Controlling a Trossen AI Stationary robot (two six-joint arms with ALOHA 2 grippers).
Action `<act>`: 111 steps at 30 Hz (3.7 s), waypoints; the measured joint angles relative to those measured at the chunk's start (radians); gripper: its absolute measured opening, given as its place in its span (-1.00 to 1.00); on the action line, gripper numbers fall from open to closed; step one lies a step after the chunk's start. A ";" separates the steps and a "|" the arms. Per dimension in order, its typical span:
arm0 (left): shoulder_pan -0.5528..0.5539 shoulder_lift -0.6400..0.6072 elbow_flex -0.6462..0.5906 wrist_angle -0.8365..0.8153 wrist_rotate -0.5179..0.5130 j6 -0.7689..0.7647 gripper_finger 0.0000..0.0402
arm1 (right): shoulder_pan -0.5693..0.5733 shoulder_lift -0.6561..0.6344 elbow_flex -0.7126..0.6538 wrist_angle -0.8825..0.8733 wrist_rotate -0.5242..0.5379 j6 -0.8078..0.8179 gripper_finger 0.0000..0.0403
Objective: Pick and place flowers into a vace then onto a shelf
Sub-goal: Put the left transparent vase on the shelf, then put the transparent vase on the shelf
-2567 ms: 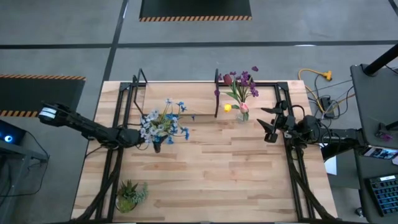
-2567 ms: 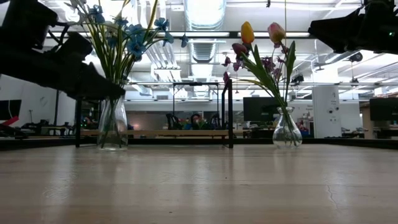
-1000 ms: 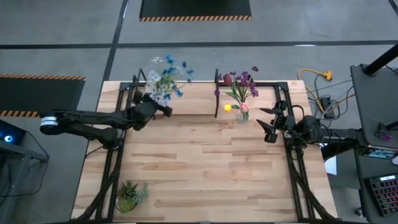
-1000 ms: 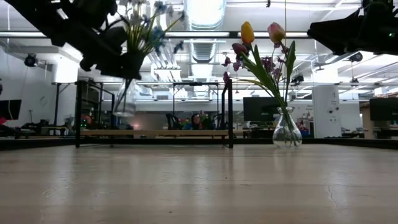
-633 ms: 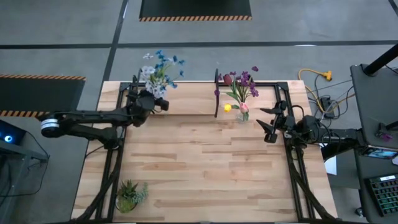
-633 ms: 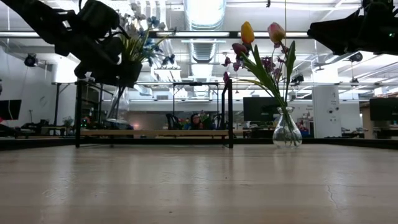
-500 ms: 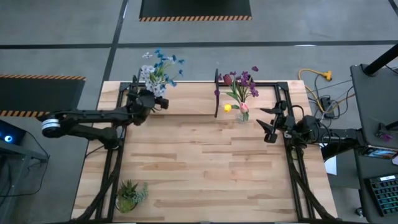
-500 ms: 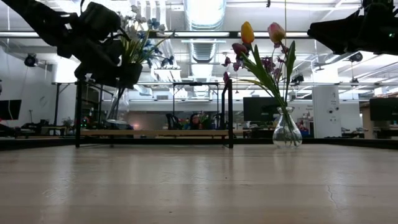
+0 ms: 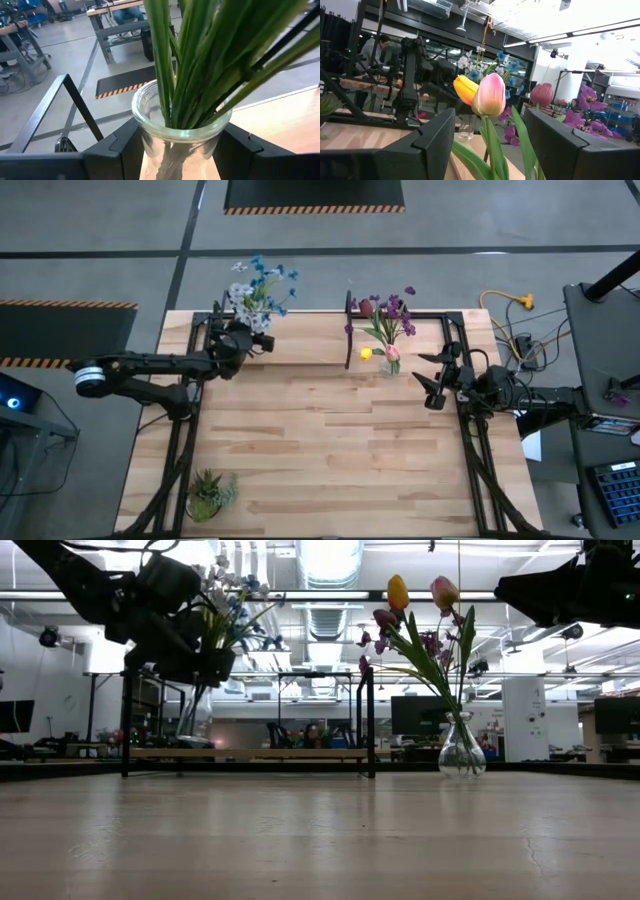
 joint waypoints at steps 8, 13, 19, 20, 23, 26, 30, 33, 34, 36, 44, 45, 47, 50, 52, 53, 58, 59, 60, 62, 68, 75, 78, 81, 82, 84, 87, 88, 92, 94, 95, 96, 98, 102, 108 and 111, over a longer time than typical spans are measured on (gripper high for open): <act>0.013 -0.001 -0.073 0.139 -0.005 0.022 -0.13 | 0.000 0.000 0.000 -0.001 0.000 0.001 0.16; 0.015 -0.001 -0.125 0.249 0.014 0.041 -0.13 | 0.000 0.000 0.000 -0.002 0.000 0.001 0.16; 0.016 -0.002 -0.134 0.256 0.022 0.038 -0.13 | 0.000 0.000 0.000 -0.001 0.000 0.001 0.16; 0.016 -0.002 -0.134 0.256 0.022 0.038 -0.13 | 0.000 0.000 0.000 -0.001 0.000 0.001 0.16; 0.016 -0.002 -0.134 0.255 0.022 0.035 -0.12 | 0.000 0.000 0.000 -0.001 0.000 0.001 0.16; 0.016 -0.002 -0.134 0.254 0.023 0.038 -0.07 | 0.000 0.000 0.000 -0.001 0.000 0.001 0.16; 0.015 -0.002 -0.134 0.255 0.024 0.037 0.01 | 0.000 0.000 0.000 -0.001 0.000 0.001 0.16; 0.015 -0.002 -0.134 0.254 0.024 0.037 0.06 | 0.000 0.000 0.000 -0.001 0.000 0.001 0.16; 0.015 -0.002 -0.134 0.254 0.024 0.037 0.07 | 0.000 0.000 0.000 -0.001 0.000 0.001 0.16; 0.015 -0.003 -0.134 0.254 0.024 0.041 0.08 | 0.000 0.000 0.000 -0.001 0.000 0.001 0.16; 0.008 -0.049 -0.134 0.219 0.068 0.094 0.09 | 0.000 0.000 0.000 -0.001 0.000 0.019 0.16; 0.008 -0.056 -0.134 0.214 0.078 0.095 0.09 | 0.000 0.000 0.000 -0.001 0.000 0.020 0.16; 0.007 -0.072 -0.134 0.190 0.086 0.096 0.09 | 0.000 0.000 0.000 -0.001 0.000 0.020 0.16; 0.007 -0.099 -0.134 0.141 0.089 0.096 0.09 | 0.000 0.000 0.000 -0.001 0.000 0.020 0.16; 0.007 -0.117 -0.134 0.103 0.090 0.097 0.09 | 0.000 0.000 0.000 -0.001 0.000 0.020 0.16; 0.007 -0.125 -0.134 0.087 0.090 0.097 0.09 | 0.000 0.000 0.000 -0.001 0.000 0.020 0.16; 0.007 -0.182 -0.134 0.007 0.098 0.095 0.09 | 0.000 0.000 0.001 -0.001 0.000 0.020 0.16; 0.007 -0.197 -0.134 -0.010 0.116 0.096 0.09 | 0.000 0.000 0.001 -0.001 0.000 0.020 0.16; 0.007 -0.212 -0.134 -0.021 0.135 0.097 0.09 | 0.000 0.000 0.001 -0.001 0.000 0.020 0.16; 0.007 -0.240 -0.134 -0.032 0.164 0.097 0.09 | 0.000 0.000 0.001 -0.001 0.000 0.020 0.16; 0.007 -0.309 -0.134 -0.139 0.180 0.101 0.09 | 0.000 0.000 0.001 -0.001 0.000 0.020 0.16; 0.007 -0.379 -0.134 -0.218 0.201 0.089 0.09 | 0.000 0.000 0.001 0.000 0.000 0.020 0.16; 0.007 -0.400 -0.134 -0.220 0.204 0.090 0.09 | 0.000 0.000 0.001 0.000 0.000 0.020 0.16; 0.008 -0.409 -0.134 -0.237 0.241 0.091 0.09 | 0.000 0.000 0.001 0.000 0.000 0.020 0.16; 0.008 -0.411 -0.134 -0.238 0.253 0.092 0.09 | 0.000 0.000 0.001 0.000 -0.001 0.020 0.16; 0.008 -0.413 -0.134 -0.248 0.260 0.092 0.09 | 0.000 0.000 0.001 0.000 0.000 0.020 0.16; 0.008 -0.413 -0.134 -0.255 0.264 0.092 0.09 | 0.000 0.000 0.001 0.000 0.000 0.020 0.16; 0.008 -0.414 -0.134 -0.255 0.264 0.092 0.09 | 0.000 0.000 0.001 0.000 0.000 0.020 0.16; 0.008 -0.414 -0.134 -0.257 0.266 0.116 0.09 | 0.000 0.000 0.001 0.000 -0.001 0.020 0.16; 0.008 -0.414 -0.134 -0.257 0.286 0.117 0.09 | 0.000 0.000 0.001 0.000 -0.001 0.020 0.16; 0.008 -0.414 -0.134 -0.257 0.301 0.117 0.09 | 0.000 0.000 0.001 0.000 0.000 0.020 0.16; 0.008 -0.414 -0.134 -0.257 0.317 0.118 0.09 | 0.000 0.000 0.001 0.000 0.000 0.020 0.16; 0.008 -0.416 -0.134 -0.258 0.338 0.119 0.09 | 0.000 0.000 0.001 0.000 0.000 0.020 0.16; 0.008 -0.424 -0.134 -0.263 0.360 0.119 0.09 | 0.000 0.000 0.001 0.000 0.000 0.020 0.16; 0.008 -0.458 -0.134 -0.301 0.396 0.104 0.09 | 0.000 0.000 0.001 0.000 -0.001 0.020 0.16; 0.008 -0.478 -0.134 -0.321 0.435 0.084 0.09 | 0.000 0.000 0.001 0.000 -0.001 0.020 0.16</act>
